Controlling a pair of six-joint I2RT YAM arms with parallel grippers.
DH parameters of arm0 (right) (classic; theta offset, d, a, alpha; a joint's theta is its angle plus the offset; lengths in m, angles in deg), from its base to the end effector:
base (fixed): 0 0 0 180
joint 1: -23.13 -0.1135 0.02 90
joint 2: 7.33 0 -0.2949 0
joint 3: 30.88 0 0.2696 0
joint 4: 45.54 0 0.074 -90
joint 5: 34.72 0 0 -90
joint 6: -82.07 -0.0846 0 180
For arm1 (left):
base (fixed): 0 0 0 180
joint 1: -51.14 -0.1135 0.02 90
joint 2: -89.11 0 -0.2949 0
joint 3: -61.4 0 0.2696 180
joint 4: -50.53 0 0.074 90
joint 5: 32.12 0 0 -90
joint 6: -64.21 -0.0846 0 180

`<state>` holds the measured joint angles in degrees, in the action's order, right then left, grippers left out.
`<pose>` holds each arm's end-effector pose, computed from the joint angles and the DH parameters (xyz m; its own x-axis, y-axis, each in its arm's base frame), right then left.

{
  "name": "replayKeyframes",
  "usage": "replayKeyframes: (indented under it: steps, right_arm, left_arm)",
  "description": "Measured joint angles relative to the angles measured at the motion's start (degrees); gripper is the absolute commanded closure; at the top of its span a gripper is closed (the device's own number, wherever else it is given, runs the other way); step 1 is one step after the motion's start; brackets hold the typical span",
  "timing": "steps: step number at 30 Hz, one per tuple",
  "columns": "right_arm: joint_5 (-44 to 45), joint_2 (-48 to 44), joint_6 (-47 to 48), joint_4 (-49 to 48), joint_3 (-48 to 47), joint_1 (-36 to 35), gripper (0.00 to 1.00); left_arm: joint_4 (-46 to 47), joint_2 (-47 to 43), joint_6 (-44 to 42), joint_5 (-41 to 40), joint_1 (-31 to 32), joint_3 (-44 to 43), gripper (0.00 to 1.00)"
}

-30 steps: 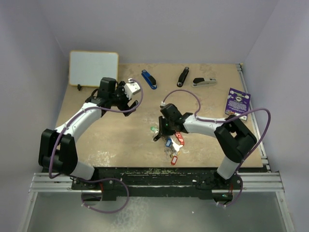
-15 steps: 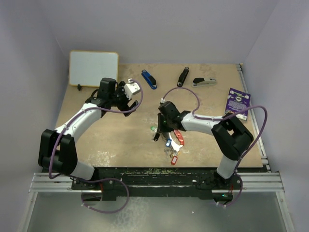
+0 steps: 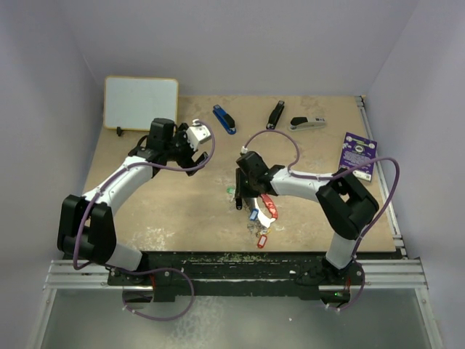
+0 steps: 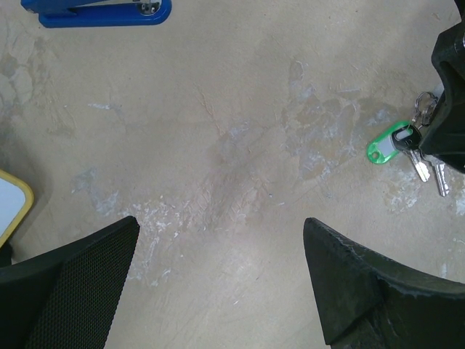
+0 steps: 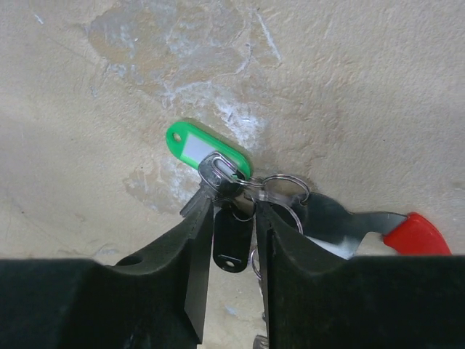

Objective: Put the keys on the keyring

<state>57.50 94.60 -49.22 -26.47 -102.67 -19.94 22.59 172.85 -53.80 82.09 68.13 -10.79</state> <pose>0.3074 0.2828 0.1466 -0.8537 0.1046 -0.5102 -0.1339 0.9026 0.4090 0.3424 -0.1409 0.2565 -0.2697 0.5303 -0.8038 0.7881 0.6012 0.1322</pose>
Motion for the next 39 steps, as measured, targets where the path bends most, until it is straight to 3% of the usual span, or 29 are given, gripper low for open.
replayKeyframes:
  steps: [6, 8, 18, 29, 39]
  right_arm:
    - [1.07, 0.0, -0.11, 1.31, -0.31, -0.02, 0.95]
    - [1.25, 0.0, -0.17, 1.49, -0.31, -0.07, 1.0]
    - [3.93, -1.33, 0.74, 2.56, -0.26, -1.25, 1.0]
    - [-0.94, -24.06, 6.84, 4.52, 1.18, -1.55, 1.0]
    - [-7.87, -25.35, 5.86, 4.22, 1.2, 0.61, 1.0]
  left_arm:
    - [0.39, -0.09, 0.02, 0.04, 0.0, 0.04, 0.02]
    - [0.59, -0.11, 0.02, 0.02, 0.0, 0.04, 0.02]
    - [0.9, -1.07, 0.0, -0.02, 0.0, 0.79, 0.02]
    - [0.17, -1.4, -0.07, 4.04, 0.0, 0.72, 0.02]
    - [-3.54, -1.62, -0.76, 12.68, 0.0, -0.81, 0.02]
